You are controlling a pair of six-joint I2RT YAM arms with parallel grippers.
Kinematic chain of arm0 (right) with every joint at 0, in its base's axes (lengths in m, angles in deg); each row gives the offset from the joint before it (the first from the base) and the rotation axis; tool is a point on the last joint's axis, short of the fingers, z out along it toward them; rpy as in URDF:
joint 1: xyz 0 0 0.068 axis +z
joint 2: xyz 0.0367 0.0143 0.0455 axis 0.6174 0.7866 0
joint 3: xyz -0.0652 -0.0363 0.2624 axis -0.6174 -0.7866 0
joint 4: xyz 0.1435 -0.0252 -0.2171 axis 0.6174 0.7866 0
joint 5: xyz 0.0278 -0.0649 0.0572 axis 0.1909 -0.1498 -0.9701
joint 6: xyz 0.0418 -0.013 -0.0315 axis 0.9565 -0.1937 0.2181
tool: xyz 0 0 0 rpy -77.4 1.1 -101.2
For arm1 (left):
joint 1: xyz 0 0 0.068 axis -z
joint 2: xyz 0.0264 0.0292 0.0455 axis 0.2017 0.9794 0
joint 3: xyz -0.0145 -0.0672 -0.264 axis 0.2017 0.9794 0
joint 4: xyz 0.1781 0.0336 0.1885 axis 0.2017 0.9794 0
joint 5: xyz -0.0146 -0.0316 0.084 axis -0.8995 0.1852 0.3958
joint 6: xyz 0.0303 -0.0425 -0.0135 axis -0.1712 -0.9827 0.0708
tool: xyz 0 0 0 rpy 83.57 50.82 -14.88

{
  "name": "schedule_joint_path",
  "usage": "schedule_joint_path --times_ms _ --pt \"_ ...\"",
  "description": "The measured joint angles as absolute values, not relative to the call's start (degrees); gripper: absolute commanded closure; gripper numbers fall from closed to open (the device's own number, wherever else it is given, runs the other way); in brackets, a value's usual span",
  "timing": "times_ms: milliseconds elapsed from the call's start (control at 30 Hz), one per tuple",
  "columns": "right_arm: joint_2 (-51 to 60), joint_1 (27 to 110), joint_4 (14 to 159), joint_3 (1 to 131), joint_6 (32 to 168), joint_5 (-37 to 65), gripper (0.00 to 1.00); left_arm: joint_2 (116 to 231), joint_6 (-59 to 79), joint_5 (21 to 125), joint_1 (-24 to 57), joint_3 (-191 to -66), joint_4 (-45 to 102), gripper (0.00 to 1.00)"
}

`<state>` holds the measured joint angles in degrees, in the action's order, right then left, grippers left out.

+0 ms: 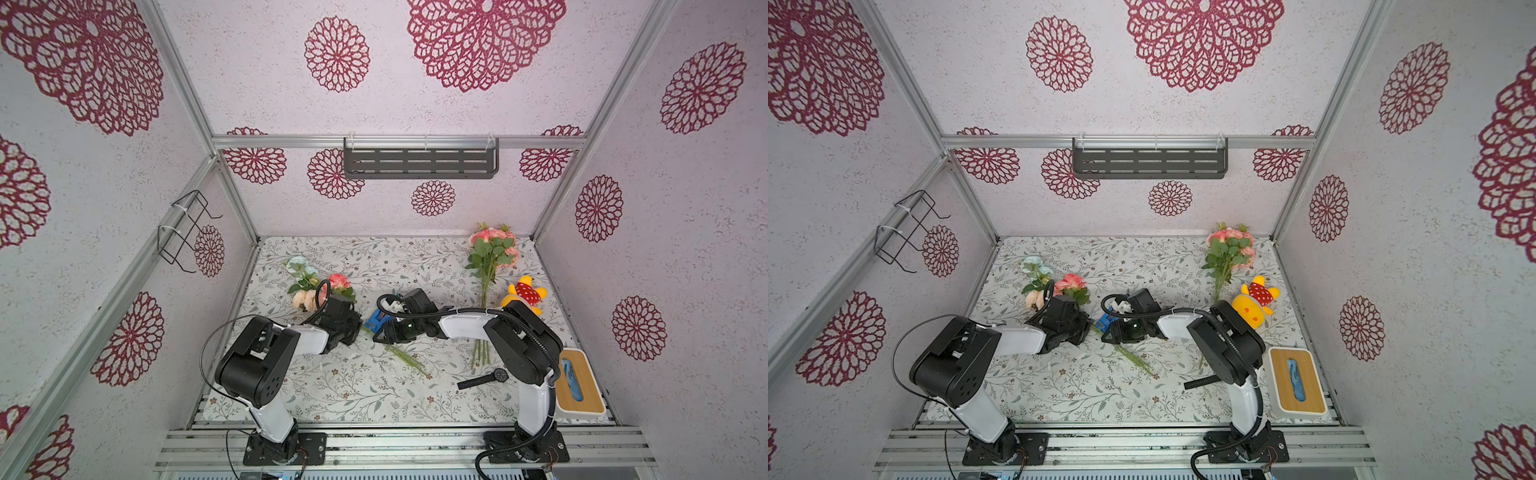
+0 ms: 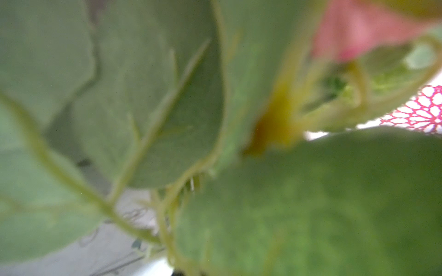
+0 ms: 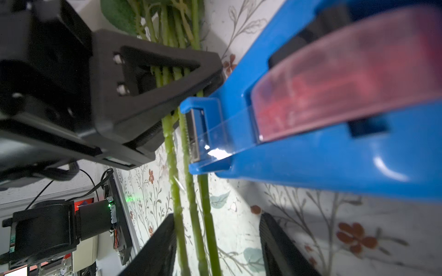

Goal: Wrap bouquets with tape
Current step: Pick up the unwrapped bouquet from the center of the board, then wrap the tape around the bouquet.

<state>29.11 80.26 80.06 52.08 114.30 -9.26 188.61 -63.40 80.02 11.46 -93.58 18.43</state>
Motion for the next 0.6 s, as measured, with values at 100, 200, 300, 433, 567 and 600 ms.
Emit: schedule_joint_path --times_ms 100,200,300,433,567,600 --pt "29.2 80.4 81.1 52.5 113.5 -8.6 0.54 188.1 -63.0 80.1 11.5 -93.6 19.4 1.00" --pt "29.5 82.0 85.8 54.7 110.5 -4.9 0.67 187.9 -62.8 80.1 11.5 -93.6 19.9 1.00" --pt "29.5 84.7 89.3 56.4 107.4 2.1 0.74 187.7 -62.5 80.1 11.5 -93.6 20.3 1.00" --pt "29.2 88.6 92.0 58.0 104.3 12.3 0.77 187.2 -61.9 80.1 11.3 -93.6 21.3 1.00" --pt "29.2 91.4 93.7 59.0 100.4 17.8 0.91 187.2 -61.1 80.1 11.3 -93.7 21.4 1.00" --pt "29.2 92.1 93.8 59.1 99.5 19.2 0.94 187.2 -60.7 80.1 11.3 -93.7 21.7 1.00"
